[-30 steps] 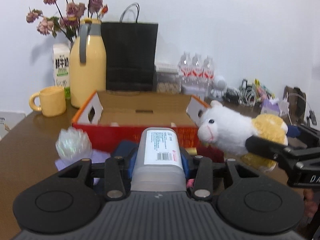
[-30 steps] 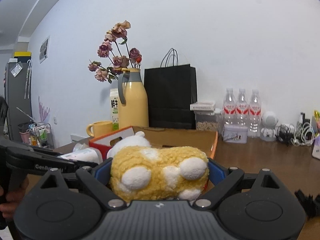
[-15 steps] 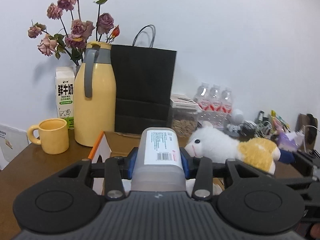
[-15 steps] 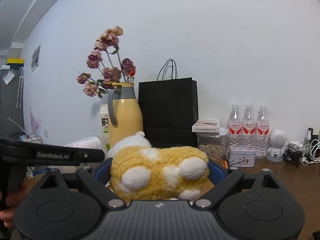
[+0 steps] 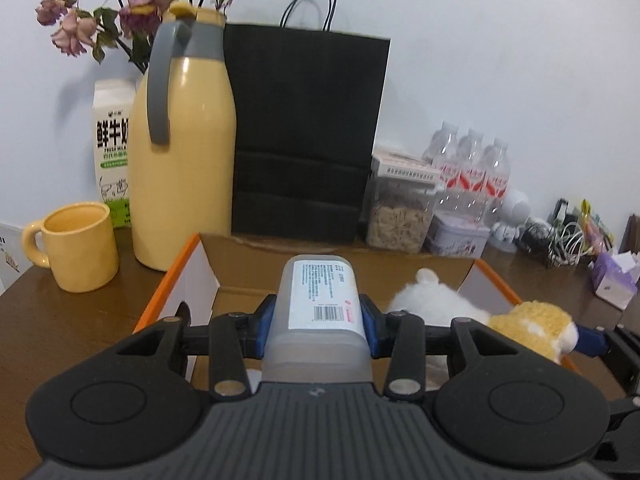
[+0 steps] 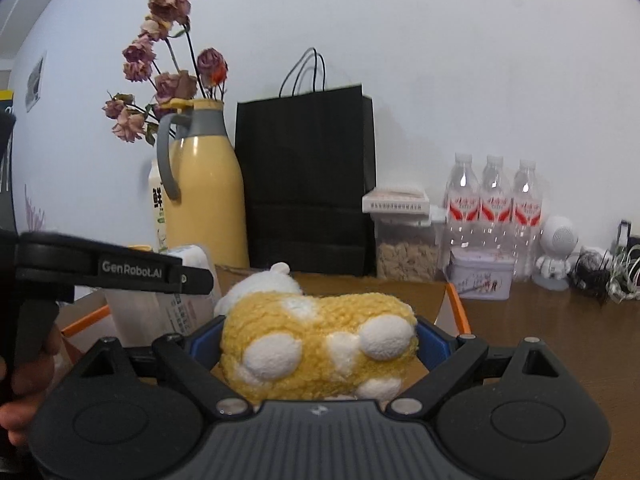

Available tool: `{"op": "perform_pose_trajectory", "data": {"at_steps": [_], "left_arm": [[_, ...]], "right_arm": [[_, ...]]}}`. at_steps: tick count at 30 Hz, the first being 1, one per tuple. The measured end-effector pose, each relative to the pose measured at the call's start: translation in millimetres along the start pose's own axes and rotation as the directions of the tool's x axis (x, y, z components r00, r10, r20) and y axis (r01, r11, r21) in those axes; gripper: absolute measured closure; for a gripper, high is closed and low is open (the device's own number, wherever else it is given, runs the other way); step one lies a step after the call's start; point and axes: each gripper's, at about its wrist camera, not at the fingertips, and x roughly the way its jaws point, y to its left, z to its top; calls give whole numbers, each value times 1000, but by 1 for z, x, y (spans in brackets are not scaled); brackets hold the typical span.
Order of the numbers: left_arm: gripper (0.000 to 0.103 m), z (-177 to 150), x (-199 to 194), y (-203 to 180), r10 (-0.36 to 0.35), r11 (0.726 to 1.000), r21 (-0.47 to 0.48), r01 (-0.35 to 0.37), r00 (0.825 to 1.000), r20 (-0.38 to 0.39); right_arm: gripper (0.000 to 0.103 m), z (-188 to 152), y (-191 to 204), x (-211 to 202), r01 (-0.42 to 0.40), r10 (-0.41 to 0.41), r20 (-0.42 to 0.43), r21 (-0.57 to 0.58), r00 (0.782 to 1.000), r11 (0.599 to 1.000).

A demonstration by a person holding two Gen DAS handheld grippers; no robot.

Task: Organize objects
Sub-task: 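Lower the jar and sheep into the cardboard box and open both grippers, then withdraw both grippers from the cardboard box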

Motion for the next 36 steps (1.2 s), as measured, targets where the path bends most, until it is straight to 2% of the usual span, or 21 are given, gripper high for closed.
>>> {"op": "perform_pose_trajectory", "data": {"at_steps": [5, 7, 9, 11, 12, 24, 36], "left_arm": [[60, -4, 0, -3, 1, 1000, 18, -1, 1000, -14], [47, -4, -3, -5, 10, 999, 31, -10, 1000, 3], [15, -5, -6, -9, 32, 998, 46, -33, 999, 25], [2, -6, -9, -12, 37, 997, 62, -40, 998, 46], [0, -7, -11, -13, 32, 997, 64, -36, 998, 56], [0, -6, -10, -13, 52, 998, 44, -54, 997, 51], [0, -1, -39, -19, 41, 998, 44, -46, 992, 121]], "right_arm": [[7, -1, 2, 0, -3, 2, -16, -5, 1000, 1000], [4, -2, 1, -1, -8, 8, -20, -4, 1000, 1000], [2, -4, 1, -2, 3, -3, -19, -5, 1000, 1000], [0, -4, -1, -3, 14, -14, -16, 4, 1000, 1000], [0, -4, -3, -4, 17, -17, -13, 12, 1000, 1000], [0, -1, -5, -12, 36, -36, 9, 18, 999, 999], [0, 5, 0, -32, 41, -41, 67, 2, 997, 999]]}}
